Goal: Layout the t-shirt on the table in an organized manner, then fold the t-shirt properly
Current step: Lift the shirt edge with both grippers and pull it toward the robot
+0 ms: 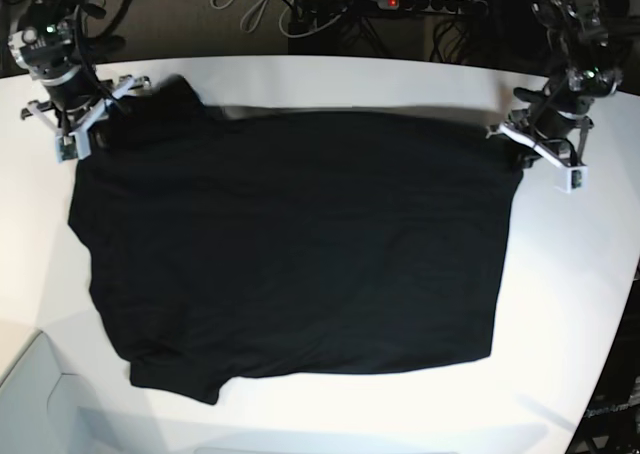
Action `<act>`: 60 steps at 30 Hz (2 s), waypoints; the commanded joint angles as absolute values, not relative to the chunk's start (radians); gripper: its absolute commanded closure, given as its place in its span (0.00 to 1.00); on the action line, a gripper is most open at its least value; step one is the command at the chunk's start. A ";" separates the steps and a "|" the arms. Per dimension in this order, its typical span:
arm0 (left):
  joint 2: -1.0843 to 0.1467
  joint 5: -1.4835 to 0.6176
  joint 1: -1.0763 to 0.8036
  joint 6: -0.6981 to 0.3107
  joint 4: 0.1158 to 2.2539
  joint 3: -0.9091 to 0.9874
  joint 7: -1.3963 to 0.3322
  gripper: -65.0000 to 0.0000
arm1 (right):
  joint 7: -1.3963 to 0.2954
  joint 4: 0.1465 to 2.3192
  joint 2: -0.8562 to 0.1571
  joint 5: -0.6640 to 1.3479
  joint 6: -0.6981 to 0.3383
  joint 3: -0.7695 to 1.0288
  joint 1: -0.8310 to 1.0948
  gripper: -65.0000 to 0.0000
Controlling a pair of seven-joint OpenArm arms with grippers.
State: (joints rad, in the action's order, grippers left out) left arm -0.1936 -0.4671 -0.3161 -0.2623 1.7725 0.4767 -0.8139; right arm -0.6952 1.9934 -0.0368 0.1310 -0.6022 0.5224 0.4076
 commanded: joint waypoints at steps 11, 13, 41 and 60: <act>-0.203 -0.476 -0.252 -0.263 1.768 0.553 -0.803 1.00 | -0.696 1.986 -0.067 0.128 -0.599 0.522 0.291 1.00; -0.203 -0.476 -0.226 -0.263 1.751 0.553 -0.803 1.00 | -0.696 1.975 -0.073 0.128 -0.599 0.519 0.266 1.00; -0.205 -0.469 0.170 -0.263 1.408 0.433 -0.797 1.00 | -0.687 1.554 -0.127 0.128 -0.599 0.440 -0.128 1.00; -0.245 -0.469 0.321 -0.262 1.115 0.432 -0.716 1.00 | -0.685 1.434 -0.170 0.128 -0.599 0.440 -0.199 1.00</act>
